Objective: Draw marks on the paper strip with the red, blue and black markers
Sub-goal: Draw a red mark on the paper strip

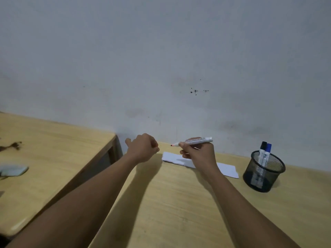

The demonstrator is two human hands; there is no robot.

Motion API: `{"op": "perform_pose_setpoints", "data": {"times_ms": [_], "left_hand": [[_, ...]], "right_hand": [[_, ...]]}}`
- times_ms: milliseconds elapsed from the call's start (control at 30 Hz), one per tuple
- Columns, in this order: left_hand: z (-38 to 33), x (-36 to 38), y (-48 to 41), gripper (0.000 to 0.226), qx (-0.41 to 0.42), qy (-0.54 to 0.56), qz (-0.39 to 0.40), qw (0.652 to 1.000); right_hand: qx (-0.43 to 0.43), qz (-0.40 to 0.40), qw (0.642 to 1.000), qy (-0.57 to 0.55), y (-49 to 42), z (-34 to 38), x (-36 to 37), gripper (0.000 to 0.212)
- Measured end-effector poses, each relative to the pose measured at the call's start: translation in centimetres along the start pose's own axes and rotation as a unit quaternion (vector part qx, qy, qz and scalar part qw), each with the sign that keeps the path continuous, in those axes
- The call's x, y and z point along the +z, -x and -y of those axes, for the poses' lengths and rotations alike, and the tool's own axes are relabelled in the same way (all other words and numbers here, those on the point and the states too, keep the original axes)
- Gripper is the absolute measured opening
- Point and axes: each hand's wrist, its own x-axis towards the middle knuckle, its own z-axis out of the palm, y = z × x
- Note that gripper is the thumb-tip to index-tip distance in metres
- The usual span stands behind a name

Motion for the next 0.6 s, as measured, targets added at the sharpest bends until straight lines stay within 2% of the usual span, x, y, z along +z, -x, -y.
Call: {"op": "perform_pose_setpoints", "data": {"times_ms": [133,333,600], "left_hand": [[2.0,2.4,-0.8,0.022,0.016,-0.046,-0.018,0.999],[4.1,5.2,-1.6,0.032,0.039,-0.015,-0.032,0.999],[4.6,5.5,-1.1,0.036,0.037,0.033,-0.041,0.998]], "right_hand": [[-0.012,0.019,0.998,0.051,-1.2,-2.1,1.2,0.020],[-0.026,0.055,0.988,0.145,-2.9,-4.7,1.6,0.017],[0.002,0.065,0.987,0.149,-1.5,-5.6,1.0,0.016]]}}
